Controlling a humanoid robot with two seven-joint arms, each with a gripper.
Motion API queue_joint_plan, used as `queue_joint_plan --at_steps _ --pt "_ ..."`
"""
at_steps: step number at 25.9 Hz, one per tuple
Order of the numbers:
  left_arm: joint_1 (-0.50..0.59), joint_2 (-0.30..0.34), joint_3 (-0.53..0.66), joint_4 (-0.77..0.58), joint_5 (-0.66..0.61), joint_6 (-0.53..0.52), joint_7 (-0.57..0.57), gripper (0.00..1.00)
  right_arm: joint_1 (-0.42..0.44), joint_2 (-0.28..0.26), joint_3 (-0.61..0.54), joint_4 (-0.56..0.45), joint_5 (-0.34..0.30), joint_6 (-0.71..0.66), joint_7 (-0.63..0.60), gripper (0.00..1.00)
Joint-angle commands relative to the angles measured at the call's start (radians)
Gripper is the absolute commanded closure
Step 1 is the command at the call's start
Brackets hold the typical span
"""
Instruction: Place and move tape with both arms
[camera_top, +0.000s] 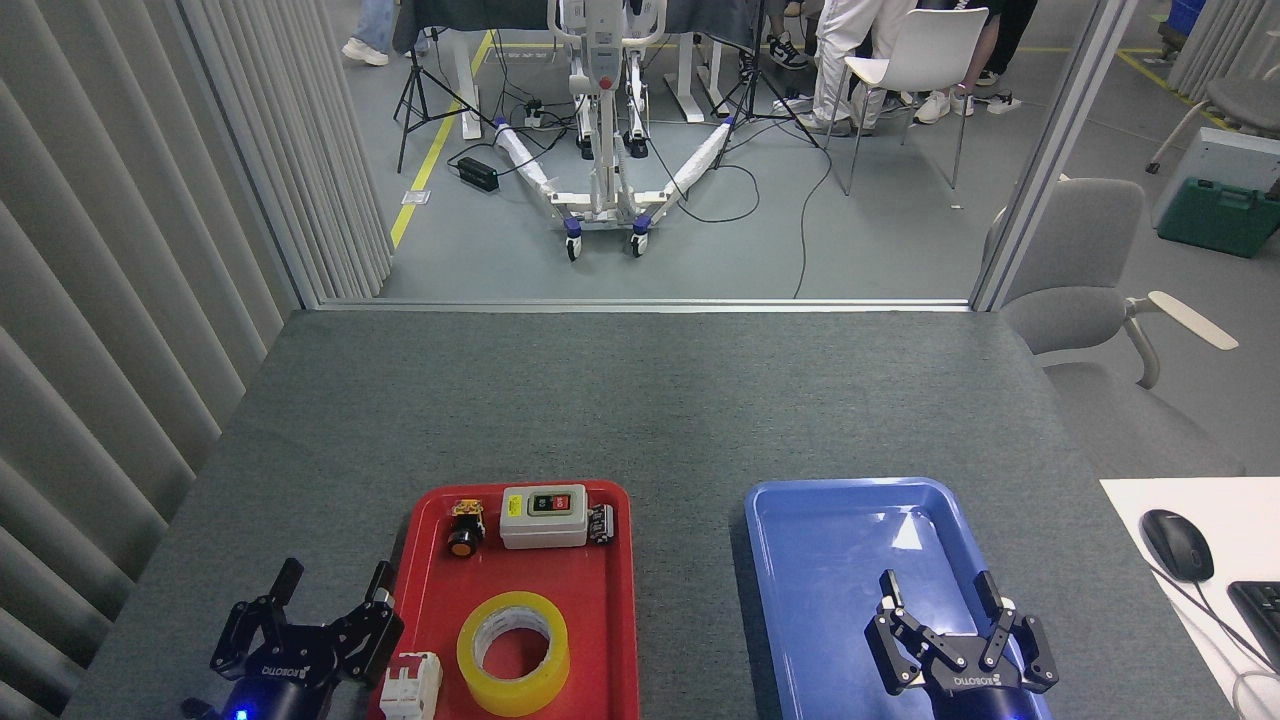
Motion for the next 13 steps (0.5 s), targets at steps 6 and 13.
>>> queue_joint_plan --at_steps 6,13 --pt "0.0 -0.004 -0.002 0.003 0.002 0.01 -0.001 0.0 0.0 -0.005 0.003 0.005 0.001 0.0 -0.008 0.0" --pt "-0.001 -0.007 -0.002 -0.012 0.002 0.012 -0.006 0.0 0.0 -0.003 0.003 0.005 0.012 -0.001 -0.008 0.0"
